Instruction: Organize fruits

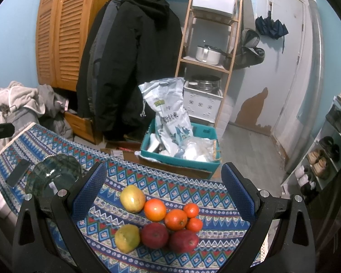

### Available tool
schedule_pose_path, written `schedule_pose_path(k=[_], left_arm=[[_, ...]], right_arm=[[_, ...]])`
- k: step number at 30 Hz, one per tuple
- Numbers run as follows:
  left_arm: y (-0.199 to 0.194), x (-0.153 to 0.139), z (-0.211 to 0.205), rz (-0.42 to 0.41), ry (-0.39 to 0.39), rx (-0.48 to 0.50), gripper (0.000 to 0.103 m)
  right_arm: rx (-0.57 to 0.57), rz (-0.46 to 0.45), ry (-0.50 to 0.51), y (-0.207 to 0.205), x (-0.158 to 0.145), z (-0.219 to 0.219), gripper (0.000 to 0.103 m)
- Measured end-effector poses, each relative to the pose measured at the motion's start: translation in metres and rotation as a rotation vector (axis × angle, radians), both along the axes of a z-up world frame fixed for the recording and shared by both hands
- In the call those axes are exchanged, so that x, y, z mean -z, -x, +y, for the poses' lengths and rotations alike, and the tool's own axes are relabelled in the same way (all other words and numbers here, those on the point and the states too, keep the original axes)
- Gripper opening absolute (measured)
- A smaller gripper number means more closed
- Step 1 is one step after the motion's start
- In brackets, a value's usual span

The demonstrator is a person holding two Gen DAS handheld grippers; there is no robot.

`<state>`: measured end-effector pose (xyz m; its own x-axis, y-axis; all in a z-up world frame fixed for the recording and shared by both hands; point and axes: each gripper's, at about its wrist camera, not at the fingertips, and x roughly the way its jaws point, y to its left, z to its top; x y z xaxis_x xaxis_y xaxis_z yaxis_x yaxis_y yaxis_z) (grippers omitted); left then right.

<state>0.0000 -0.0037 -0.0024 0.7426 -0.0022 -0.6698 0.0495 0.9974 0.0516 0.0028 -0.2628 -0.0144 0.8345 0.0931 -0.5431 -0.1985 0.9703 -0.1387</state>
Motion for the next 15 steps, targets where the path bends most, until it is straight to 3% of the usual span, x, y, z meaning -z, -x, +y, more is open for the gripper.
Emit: schedule_pose_path(k=[15], left_arm=[[0.0007, -0.0002, 0.0000, -0.002, 0.002, 0.001, 0.102]], right_arm=[[0.000, 0.000, -0.001, 0.0003, 0.0002, -0.0020, 0.099]])
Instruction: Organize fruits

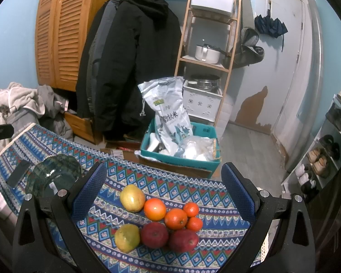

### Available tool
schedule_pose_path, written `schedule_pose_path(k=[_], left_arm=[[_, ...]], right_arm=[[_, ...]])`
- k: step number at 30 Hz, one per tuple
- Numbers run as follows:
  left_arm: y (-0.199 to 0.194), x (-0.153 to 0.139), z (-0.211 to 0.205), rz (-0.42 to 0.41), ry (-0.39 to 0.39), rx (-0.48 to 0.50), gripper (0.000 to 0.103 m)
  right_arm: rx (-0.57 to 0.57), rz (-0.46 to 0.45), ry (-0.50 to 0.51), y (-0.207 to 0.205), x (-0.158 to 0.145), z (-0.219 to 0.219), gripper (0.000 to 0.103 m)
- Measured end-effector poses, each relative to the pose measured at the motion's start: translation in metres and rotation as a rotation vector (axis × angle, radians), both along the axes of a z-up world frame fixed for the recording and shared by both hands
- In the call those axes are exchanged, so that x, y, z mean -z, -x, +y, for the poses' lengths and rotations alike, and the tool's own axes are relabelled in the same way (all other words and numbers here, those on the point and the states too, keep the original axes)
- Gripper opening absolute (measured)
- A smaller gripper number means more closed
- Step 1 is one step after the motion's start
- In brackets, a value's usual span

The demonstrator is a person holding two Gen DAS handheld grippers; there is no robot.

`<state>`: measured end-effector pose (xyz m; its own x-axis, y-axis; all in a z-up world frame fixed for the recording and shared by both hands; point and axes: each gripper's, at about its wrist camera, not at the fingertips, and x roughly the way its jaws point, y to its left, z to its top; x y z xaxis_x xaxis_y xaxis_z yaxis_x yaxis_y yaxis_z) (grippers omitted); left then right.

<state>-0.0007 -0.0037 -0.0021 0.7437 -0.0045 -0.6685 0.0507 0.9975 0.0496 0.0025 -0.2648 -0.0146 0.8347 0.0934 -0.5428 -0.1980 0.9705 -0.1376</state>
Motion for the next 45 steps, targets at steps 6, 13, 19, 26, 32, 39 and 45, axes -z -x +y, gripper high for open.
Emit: schedule_pose_path(k=[6, 13, 19, 26, 32, 39, 45], left_arm=[[0.000, 0.000, 0.000, 0.001, 0.001, 0.000, 0.102], [0.001, 0.000, -0.001, 0.000, 0.005, 0.000, 0.102], [0.002, 0.001, -0.004, -0.003, 0.001, -0.006, 0.102], [0.002, 0.000, 0.000, -0.003, 0.008, -0.006, 0.102], [0.002, 0.000, 0.001, -0.004, 0.011, -0.004, 0.102], [0.003, -0.002, -0.001, -0.009, 0.019, 0.009, 0.102], [0.001, 0.000, -0.006, -0.003, 0.010, 0.021, 0.102]], right_arm=[[0.000, 0.001, -0.001, 0.000, 0.000, 0.000, 0.099], [0.000, 0.002, 0.000, 0.000, 0.000, 0.000, 0.099], [0.001, 0.001, 0.000, -0.001, -0.001, 0.001, 0.099], [0.006, -0.009, -0.012, 0.000, -0.002, -0.007, 0.099], [0.018, -0.012, -0.017, 0.000, -0.003, -0.007, 0.099], [0.026, -0.015, -0.014, 0.003, -0.003, -0.009, 0.099], [0.037, -0.014, -0.017, 0.003, -0.003, -0.014, 0.099]])
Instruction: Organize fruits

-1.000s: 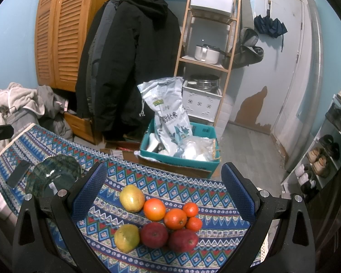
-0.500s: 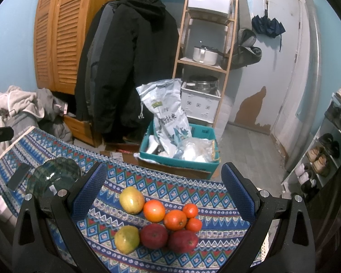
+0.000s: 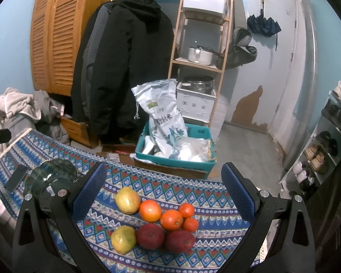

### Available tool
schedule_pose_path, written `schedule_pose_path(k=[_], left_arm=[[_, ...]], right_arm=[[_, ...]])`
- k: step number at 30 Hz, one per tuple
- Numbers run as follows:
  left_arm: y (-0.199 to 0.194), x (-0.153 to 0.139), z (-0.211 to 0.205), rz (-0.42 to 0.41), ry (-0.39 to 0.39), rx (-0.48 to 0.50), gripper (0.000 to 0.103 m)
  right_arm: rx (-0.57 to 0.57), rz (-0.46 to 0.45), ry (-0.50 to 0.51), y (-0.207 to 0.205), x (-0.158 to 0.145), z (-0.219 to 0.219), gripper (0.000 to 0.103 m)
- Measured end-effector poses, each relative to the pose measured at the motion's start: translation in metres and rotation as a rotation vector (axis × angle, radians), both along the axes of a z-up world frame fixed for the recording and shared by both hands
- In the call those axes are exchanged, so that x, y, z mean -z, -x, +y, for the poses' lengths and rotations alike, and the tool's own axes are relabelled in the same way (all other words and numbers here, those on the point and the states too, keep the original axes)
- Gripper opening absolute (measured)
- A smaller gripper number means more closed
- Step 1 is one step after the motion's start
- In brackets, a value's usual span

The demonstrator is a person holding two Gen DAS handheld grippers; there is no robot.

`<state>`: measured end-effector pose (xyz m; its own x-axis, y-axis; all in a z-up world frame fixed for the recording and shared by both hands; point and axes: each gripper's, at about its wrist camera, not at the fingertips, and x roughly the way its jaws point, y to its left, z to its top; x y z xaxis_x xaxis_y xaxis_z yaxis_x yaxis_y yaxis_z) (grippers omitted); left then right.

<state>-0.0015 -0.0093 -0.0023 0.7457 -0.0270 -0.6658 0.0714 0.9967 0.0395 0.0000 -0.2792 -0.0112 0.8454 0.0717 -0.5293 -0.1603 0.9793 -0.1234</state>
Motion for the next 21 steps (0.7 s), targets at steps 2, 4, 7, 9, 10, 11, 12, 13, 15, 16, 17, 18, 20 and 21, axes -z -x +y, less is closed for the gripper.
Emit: schedule_pose_path(k=[2, 4, 7, 9, 10, 11, 12, 13, 15, 16, 17, 18, 20, 21], left_arm=[[0.000, 0.000, -0.001, -0.001, -0.001, 0.000, 0.102], [0.000, 0.001, -0.002, -0.001, -0.003, -0.002, 0.102], [-0.001, 0.001, -0.003, 0.003, -0.008, -0.001, 0.102], [-0.001, 0.003, -0.005, 0.004, -0.014, 0.000, 0.102], [-0.001, 0.003, -0.006, 0.005, -0.017, 0.001, 0.102], [-0.001, 0.004, -0.007, 0.006, -0.022, 0.002, 0.102], [-0.002, 0.004, -0.008, 0.006, -0.024, 0.002, 0.102], [-0.002, 0.005, -0.009, 0.007, -0.026, 0.003, 0.102], [-0.005, 0.008, -0.012, 0.017, -0.032, 0.005, 0.102], [-0.005, 0.010, -0.013, 0.023, -0.033, 0.008, 0.102], [-0.007, 0.012, -0.015, 0.034, -0.033, 0.015, 0.102], [-0.008, 0.015, -0.017, 0.044, -0.032, 0.020, 0.102], [-0.010, 0.020, -0.021, 0.062, -0.029, 0.030, 0.102], [-0.011, 0.024, -0.024, 0.076, -0.028, 0.037, 0.102]], right_arm=[[0.003, 0.002, -0.003, 0.000, 0.000, -0.002, 0.099], [0.006, 0.003, -0.003, 0.001, 0.000, -0.004, 0.099], [0.013, 0.007, -0.004, 0.001, 0.001, -0.008, 0.099], [0.020, 0.010, -0.006, 0.001, 0.002, -0.012, 0.099], [0.022, 0.012, -0.010, 0.001, 0.002, -0.014, 0.099], [0.024, 0.013, -0.014, 0.001, 0.002, -0.016, 0.099], [0.026, 0.013, -0.015, 0.001, 0.002, -0.017, 0.099], [0.030, 0.014, -0.015, 0.001, 0.002, -0.019, 0.099], [0.037, 0.018, -0.012, 0.001, 0.004, -0.023, 0.099], [0.042, 0.025, -0.009, 0.000, 0.006, -0.025, 0.099], [0.045, 0.030, -0.007, 0.000, 0.008, -0.026, 0.099], [0.048, 0.037, -0.006, -0.001, 0.009, -0.028, 0.099], [0.055, 0.050, -0.001, -0.002, 0.014, -0.032, 0.099], [0.059, 0.058, 0.004, -0.003, 0.016, -0.034, 0.099]])
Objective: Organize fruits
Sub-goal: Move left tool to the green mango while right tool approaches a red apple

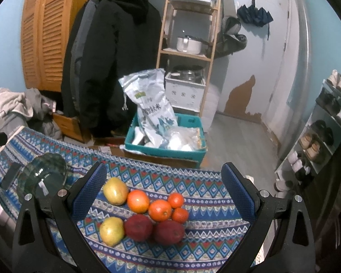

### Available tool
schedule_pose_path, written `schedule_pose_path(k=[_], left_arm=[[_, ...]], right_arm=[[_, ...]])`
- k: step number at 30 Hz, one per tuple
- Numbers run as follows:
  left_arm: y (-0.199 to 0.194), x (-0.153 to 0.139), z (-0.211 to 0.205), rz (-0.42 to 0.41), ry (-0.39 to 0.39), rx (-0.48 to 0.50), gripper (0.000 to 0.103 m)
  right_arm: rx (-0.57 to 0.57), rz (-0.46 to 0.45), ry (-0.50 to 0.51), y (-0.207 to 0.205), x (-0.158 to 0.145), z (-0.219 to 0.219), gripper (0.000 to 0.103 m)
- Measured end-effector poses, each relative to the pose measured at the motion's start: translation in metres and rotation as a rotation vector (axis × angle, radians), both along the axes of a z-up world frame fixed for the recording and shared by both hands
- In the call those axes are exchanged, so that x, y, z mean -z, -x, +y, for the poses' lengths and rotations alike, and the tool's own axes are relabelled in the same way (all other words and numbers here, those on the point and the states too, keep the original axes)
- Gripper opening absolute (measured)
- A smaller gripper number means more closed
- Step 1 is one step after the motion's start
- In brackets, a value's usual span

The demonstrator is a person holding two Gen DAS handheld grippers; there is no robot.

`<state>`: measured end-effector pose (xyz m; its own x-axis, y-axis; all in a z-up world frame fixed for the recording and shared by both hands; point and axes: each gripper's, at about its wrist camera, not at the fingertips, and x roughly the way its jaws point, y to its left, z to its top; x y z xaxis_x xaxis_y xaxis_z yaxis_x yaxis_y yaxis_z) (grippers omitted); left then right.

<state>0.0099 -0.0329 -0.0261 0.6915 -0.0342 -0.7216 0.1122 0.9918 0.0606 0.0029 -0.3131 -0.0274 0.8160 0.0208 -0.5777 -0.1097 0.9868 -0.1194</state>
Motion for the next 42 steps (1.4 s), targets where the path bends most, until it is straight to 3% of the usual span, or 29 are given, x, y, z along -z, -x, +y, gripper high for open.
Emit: schedule_pose_path(k=[12, 21, 42], left_arm=[[-0.010, 0.042, -0.034, 0.147, 0.026, 0.085, 0.102], [-0.019, 0.083, -0.067, 0.271, -0.001, 0.151, 0.102], [-0.035, 0.172, -0.129, 0.443, -0.070, 0.245, 0.102]], right_arm=[[0.020, 0.141, -0.021, -0.009, 0.036, -0.025, 0.099], [0.026, 0.232, 0.008, -0.014, 0.068, -0.038, 0.099], [0.020, 0.460, 0.030, -0.023, 0.148, -0.060, 0.099]])
